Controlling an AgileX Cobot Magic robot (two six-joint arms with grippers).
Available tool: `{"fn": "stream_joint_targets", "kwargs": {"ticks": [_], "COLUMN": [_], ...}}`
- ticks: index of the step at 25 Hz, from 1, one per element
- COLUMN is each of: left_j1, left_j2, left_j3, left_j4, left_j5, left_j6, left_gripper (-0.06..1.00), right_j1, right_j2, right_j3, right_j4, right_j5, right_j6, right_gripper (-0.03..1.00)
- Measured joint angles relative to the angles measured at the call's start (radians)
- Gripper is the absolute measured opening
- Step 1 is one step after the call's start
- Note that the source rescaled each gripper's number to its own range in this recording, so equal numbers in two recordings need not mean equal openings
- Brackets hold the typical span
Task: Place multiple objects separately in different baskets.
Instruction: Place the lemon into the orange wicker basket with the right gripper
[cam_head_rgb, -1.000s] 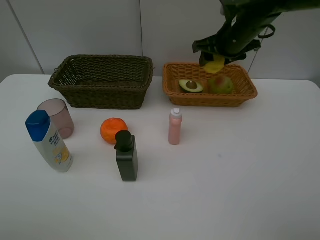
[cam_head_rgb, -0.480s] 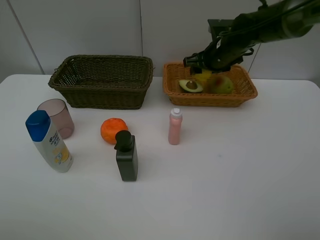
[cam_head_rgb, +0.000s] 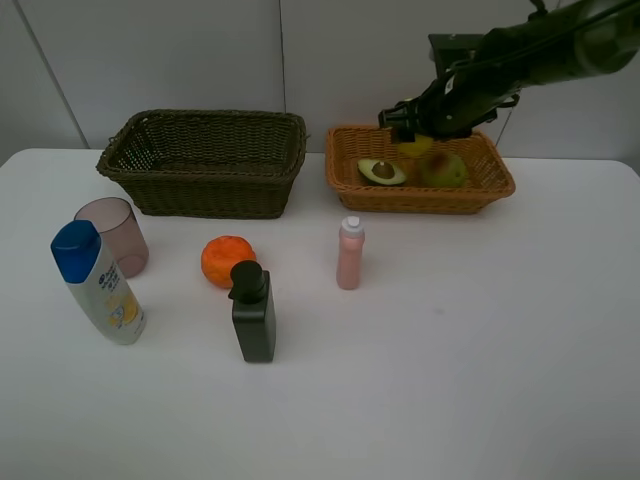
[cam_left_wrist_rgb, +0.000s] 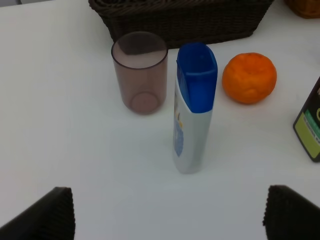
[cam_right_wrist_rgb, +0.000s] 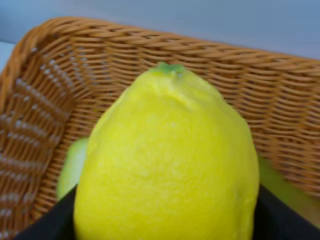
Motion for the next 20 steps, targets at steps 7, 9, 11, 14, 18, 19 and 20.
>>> {"fn": "stream_joint_targets", "kwargs": {"ticks": [7,9,11,14,18,19,20], "left_j1": [0.000,0.000,0.000,0.000,0.000,0.000,0.000], "left_j2": [0.000,0.000,0.000,0.000,0.000,0.000,0.000], "left_j3": [0.000,0.000,0.000,0.000,0.000,0.000,0.000], "left_j4": [0.000,0.000,0.000,0.000,0.000,0.000,0.000], "left_j5": [0.000,0.000,0.000,0.000,0.000,0.000,0.000], "left_j6": [0.000,0.000,0.000,0.000,0.000,0.000,0.000], "left_gripper": [1.00,1.00,1.00,1.00,1.00,1.00,1.00], "right_j1": [-0.014,-0.014,-0.014,-0.014,-0.014,-0.014,-0.014], "right_j2": [0.002,0.011,0.022,0.035,0.038,0.038,0.038], "right_j3": [0.000,0.000,0.000,0.000,0.000,0.000,0.000], "right_j4": [0.023,0.044,0.061,0.072,0.039,0.022,0.019], "right_j5": [-0.008,-0.010,-0.010,-0.012,-0.023,-0.026,-0.029], "right_j6": [0.000,0.000,0.000,0.000,0.000,0.000,0.000], "right_gripper": [0.43,0.43,0.43,0.43,0.66,0.79,0.87]}}
